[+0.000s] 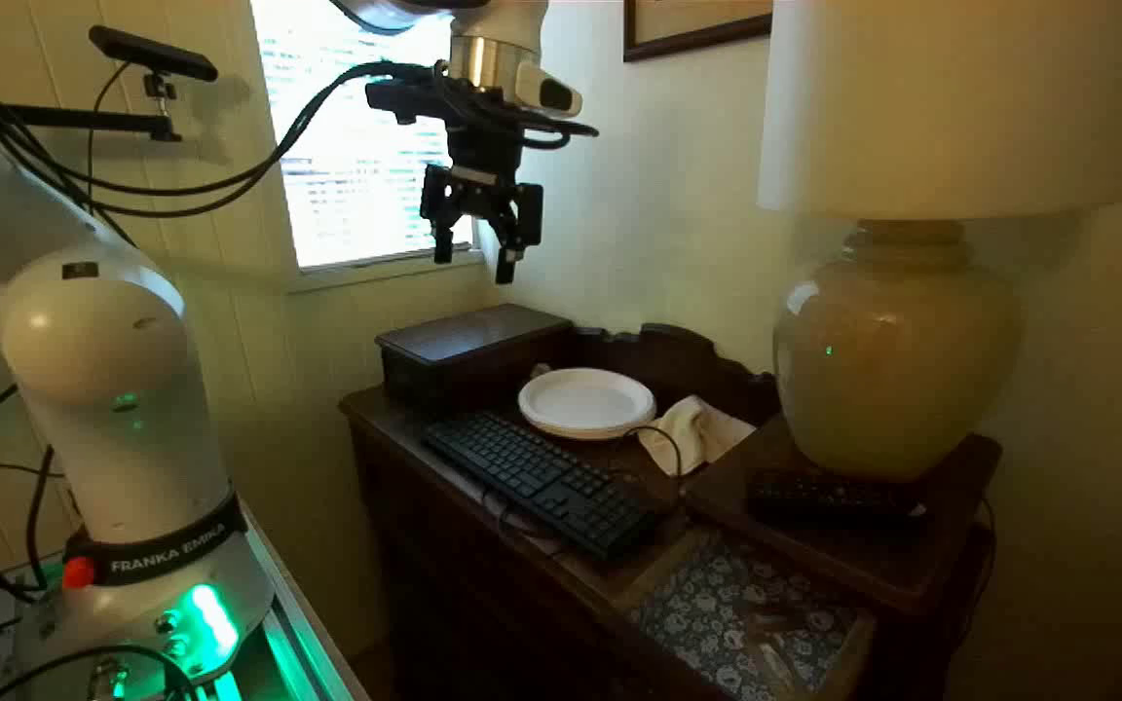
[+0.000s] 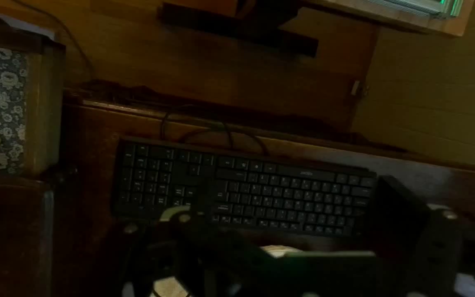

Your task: Close the open drawer on the right.

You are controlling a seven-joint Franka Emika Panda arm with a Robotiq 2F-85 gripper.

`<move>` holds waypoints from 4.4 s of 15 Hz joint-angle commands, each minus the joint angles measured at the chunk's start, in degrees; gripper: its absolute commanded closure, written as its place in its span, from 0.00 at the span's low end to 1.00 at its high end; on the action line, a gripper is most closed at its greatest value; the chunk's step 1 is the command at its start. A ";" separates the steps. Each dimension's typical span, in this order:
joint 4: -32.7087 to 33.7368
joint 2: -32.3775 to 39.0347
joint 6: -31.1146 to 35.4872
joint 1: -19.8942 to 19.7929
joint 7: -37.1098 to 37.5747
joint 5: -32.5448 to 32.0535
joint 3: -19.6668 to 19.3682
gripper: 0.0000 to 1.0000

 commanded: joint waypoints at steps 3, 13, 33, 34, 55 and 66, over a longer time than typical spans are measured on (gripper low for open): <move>0.09 0.09 -0.08 -0.41 -0.19 0.21 0.35 0.00; -1.65 -0.16 3.73 -5.40 -2.87 -5.41 -4.20 0.00; -5.27 10.88 23.74 -13.77 -11.66 -7.22 -16.68 0.00; -5.36 12.02 24.81 -14.10 -12.17 -7.61 -17.09 0.00; -3.88 40.49 49.65 -21.92 -26.16 1.81 -18.64 0.64; -2.47 44.44 54.48 -26.61 -39.63 13.67 -13.12 0.99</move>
